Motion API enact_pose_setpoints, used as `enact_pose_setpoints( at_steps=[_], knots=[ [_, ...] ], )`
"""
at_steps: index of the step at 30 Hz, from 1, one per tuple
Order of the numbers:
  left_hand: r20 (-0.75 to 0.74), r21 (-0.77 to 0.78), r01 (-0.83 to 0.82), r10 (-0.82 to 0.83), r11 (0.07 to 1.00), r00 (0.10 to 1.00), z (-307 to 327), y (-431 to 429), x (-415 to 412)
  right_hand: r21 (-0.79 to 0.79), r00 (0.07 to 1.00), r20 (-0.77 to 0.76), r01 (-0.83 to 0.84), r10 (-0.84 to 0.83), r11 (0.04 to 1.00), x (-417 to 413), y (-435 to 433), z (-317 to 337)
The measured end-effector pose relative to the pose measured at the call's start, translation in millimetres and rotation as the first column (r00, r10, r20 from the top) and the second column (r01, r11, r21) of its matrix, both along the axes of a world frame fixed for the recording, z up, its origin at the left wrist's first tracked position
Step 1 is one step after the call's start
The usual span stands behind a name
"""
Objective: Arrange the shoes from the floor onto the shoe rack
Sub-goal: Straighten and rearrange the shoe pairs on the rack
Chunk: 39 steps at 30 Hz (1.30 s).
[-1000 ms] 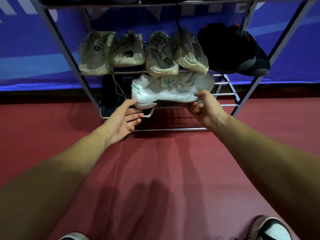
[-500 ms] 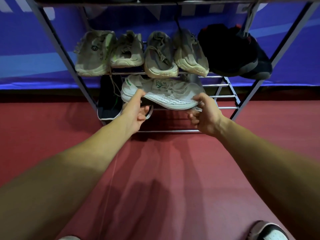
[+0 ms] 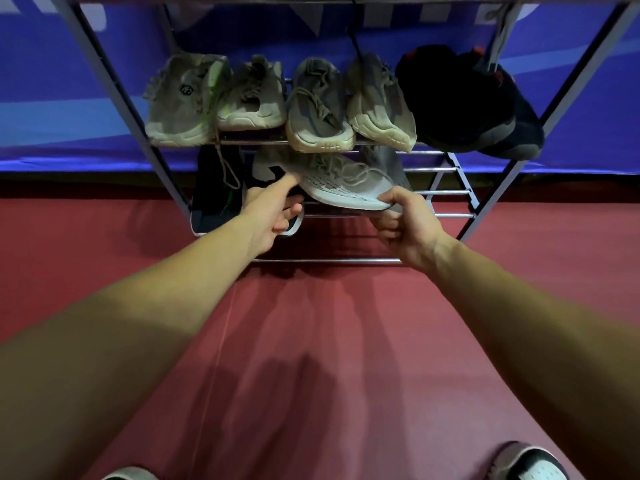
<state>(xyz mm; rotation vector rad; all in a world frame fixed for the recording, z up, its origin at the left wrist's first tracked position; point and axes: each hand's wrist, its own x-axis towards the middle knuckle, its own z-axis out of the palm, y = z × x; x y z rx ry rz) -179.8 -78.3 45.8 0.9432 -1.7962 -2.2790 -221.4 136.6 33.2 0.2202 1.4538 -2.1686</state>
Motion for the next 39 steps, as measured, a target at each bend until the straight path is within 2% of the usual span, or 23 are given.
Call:
enact_pose_setpoints(
  at_steps=[3, 7, 13, 18, 23, 26, 32, 39],
  knots=[
    [0.019, -0.065, 0.048, -0.047, 0.997, 0.999, -0.3, 16.1, -1.6, -0.06, 0.998, 0.033, -0.045, 0.047, 0.997, 7.7, -4.6, 3.1],
    [0.063, -0.006, 0.077, -0.076, 0.997, 0.995, -6.9, 31.0, -1.9, -0.09, 0.993, 0.078, -0.081, 0.089, 0.993, 14.5, -7.7, 1.9],
    [0.015, 0.079, 0.093, -0.095, 0.992, 0.995, 1.1, 35.5, -2.4, -0.057, 0.987, 0.047, -0.153, 0.155, 0.987, 17.9, -5.7, 2.4],
    [0.001, 0.021, 0.094, -0.094, 0.995, 0.996, 11.2, 29.4, -6.8, 0.029, 0.999, 0.028, -0.026, 0.025, 0.999, 16.4, -12.3, 10.9],
    [0.03, -0.04, 0.153, -0.152, 0.987, 0.988, 13.0, 22.1, -4.8, 0.027, 0.997, 0.029, -0.071, 0.071, 0.997, 16.9, -11.5, 13.3],
    [0.02, -0.043, 0.138, -0.137, 0.99, 0.99, 6.8, 24.9, -3.4, 0.02, 0.999, 0.019, -0.043, 0.043, 0.999, 15.7, -10.6, 8.0],
    [0.066, -0.068, 0.24, -0.236, 0.968, 0.97, -3.2, 42.0, 8.0, 0.078, 0.999, -0.026, 0.035, -0.034, 0.996, 17.5, -10.6, -1.3],
    [0.111, -0.012, 0.19, -0.187, 0.982, 0.976, -9.6, 50.2, 6.2, 0.197, 0.997, -0.068, -0.013, 0.027, 0.98, 16.5, -10.0, -8.2]
  ],
)
